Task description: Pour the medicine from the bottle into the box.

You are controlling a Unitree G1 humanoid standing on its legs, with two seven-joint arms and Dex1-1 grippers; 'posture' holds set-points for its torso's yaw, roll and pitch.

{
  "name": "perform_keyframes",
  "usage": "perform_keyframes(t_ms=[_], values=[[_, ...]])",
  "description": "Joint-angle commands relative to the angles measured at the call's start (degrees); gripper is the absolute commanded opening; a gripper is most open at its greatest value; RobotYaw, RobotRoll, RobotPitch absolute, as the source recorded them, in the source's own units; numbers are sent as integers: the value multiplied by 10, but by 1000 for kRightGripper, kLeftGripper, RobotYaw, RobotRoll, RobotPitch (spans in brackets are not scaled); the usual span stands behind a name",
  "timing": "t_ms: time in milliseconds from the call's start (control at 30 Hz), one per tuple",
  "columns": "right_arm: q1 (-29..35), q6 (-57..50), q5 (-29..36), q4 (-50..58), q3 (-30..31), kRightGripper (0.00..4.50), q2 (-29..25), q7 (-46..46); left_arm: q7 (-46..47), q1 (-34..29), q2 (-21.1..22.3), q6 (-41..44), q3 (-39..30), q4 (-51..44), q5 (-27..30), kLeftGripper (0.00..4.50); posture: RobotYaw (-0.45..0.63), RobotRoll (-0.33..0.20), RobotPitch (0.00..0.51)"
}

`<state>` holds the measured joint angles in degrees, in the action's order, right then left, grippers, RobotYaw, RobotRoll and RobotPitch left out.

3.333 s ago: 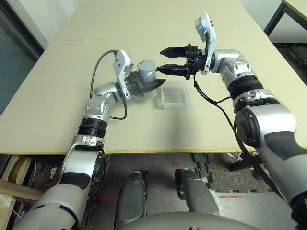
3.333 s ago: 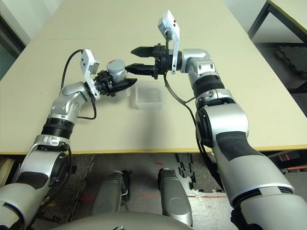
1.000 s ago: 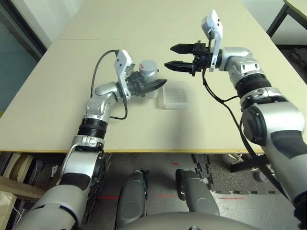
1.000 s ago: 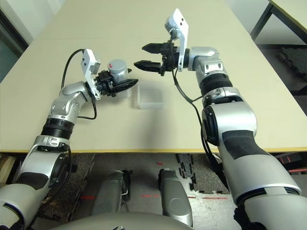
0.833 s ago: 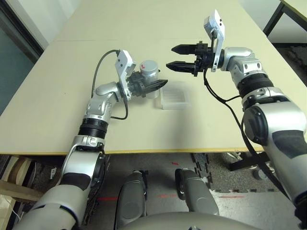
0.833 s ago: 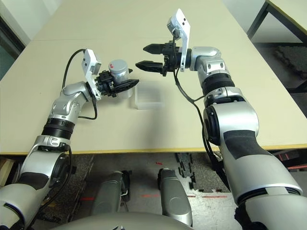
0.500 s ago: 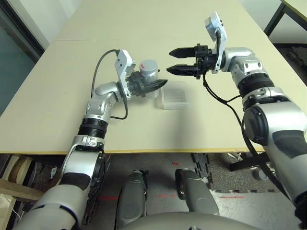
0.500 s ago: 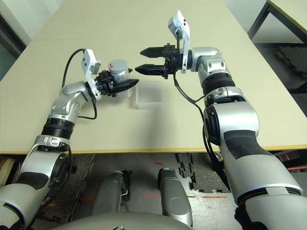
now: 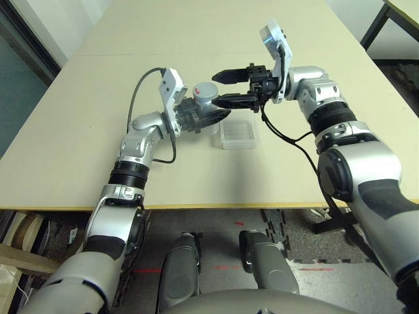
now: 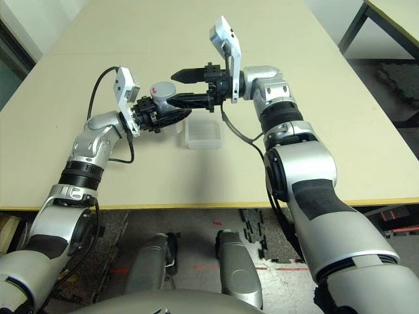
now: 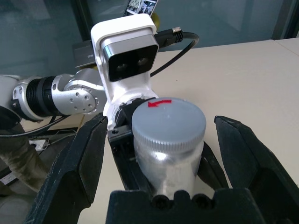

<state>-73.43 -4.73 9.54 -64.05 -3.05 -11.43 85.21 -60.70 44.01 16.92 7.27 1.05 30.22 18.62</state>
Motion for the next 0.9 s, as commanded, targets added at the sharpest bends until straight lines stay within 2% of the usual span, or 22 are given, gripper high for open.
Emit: perform_keyframes(t_ms=[33, 300, 400, 500, 533, 700, 900], values=[[-3, 8, 0, 7, 5, 4500, 8, -7, -4, -1, 2, -4, 5, -3, -7, 2644, -136, 0, 133], [-4, 24, -5, -1, 6, 4500, 18, -30, -3, -3, 2, -3, 4, -6, -6, 2644, -134, 0, 137], [-5, 26, -4, -3, 4, 3875, 19, -40, -3, -3, 2, -2, 4, -6, -6, 2644, -136, 0, 141], [-6, 26, 0, -3, 1, 2752, 18, -40, -2, -4, 2, -2, 3, -6, -5, 2644, -136, 0, 144], [-6, 25, 1, -3, 1, 2584, 18, -40, -2, -4, 3, -2, 3, -6, -5, 2644, -136, 0, 144], [-12, 3, 20, -1, -15, 2580, 17, -37, -1, -5, 3, 0, 2, -7, -5, 2644, -139, 0, 149], [-25, -80, 79, 2, -66, 2580, 18, -55, 0, -8, 3, 2, 2, -10, -4, 2644, -140, 0, 146]])
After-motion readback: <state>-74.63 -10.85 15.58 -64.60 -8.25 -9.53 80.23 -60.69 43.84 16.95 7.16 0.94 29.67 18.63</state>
